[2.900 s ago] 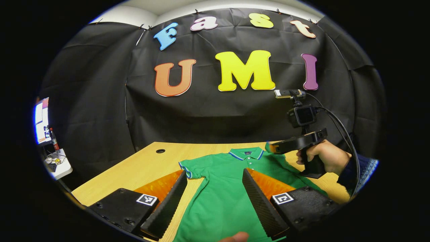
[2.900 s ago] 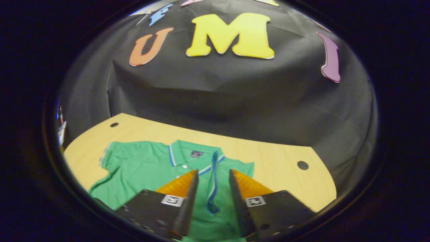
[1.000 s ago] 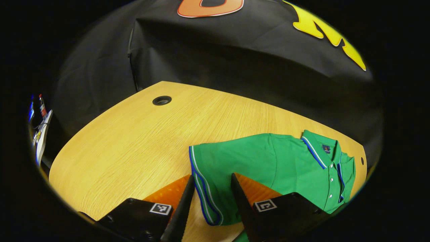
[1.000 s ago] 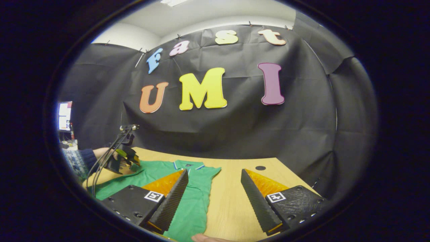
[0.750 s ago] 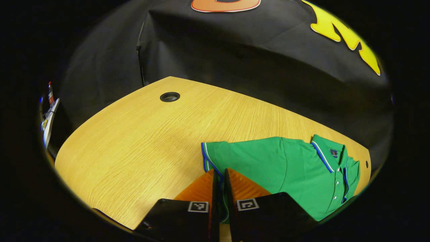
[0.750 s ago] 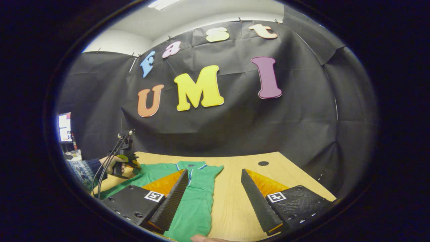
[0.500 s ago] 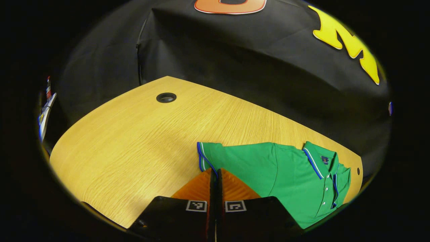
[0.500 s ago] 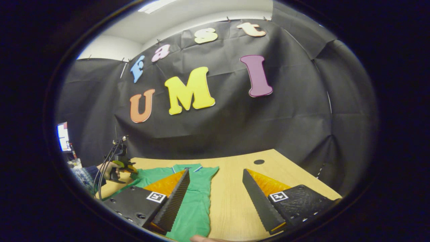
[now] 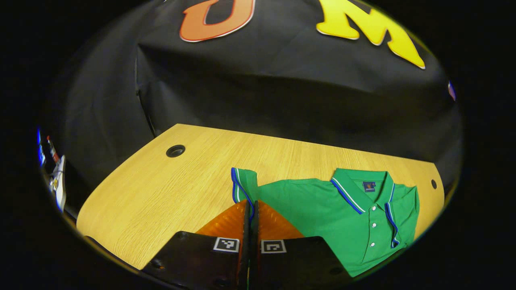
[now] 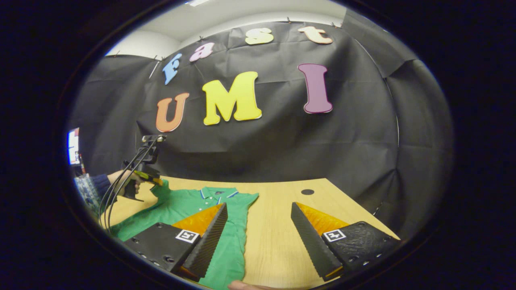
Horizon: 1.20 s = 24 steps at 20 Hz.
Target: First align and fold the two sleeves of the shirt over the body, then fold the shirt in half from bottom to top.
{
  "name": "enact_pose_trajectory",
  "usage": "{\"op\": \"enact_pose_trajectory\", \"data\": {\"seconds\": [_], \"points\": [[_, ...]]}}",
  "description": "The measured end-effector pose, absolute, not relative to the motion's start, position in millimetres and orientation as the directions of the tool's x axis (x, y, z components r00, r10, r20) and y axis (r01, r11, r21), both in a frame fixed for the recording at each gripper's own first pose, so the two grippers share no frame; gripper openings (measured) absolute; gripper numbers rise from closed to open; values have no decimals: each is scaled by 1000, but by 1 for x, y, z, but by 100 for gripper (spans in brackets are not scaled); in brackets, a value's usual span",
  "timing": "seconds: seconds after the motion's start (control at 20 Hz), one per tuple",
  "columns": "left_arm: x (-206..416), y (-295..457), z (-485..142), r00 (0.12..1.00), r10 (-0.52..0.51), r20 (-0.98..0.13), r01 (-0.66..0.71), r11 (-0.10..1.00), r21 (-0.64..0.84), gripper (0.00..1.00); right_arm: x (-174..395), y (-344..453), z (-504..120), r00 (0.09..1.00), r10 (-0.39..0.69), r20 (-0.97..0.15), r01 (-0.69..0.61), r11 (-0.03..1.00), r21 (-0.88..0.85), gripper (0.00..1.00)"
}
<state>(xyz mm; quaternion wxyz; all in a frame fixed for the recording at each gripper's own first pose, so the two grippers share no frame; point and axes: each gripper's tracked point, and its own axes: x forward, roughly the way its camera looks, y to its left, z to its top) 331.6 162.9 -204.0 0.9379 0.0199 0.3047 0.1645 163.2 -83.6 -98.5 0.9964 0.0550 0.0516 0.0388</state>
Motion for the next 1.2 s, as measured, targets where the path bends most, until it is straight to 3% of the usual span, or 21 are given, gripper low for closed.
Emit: {"op": "enact_pose_trajectory", "data": {"seconds": [0.15,0.25,0.4,0.7,1.0,1.2], "points": [[339,125,-198,782,291,-552,-247,957,154,9,166,-86,-102,993,55,-102,-50,997,51,96],[341,99,-194,805,232,-547,-206,972,111,20,168,-87,-107,992,36,-121,-33,999,19,96],[334,77,-183,817,216,-534,-163,976,146,100,169,-93,-107,991,2,-133,-4,1000,-11,96],[284,62,-122,884,181,-431,-157,983,91,100,145,-82,-90,993,-10,-119,6,999,-33,96],[181,81,-84,927,156,-340,-127,986,104,100,109,-57,-68,996,16,-90,-16,1000,-1,95],[106,102,-94,934,157,-322,-141,987,73,100,82,-17,-68,987,123,-102,-116,990,77,94]]}}
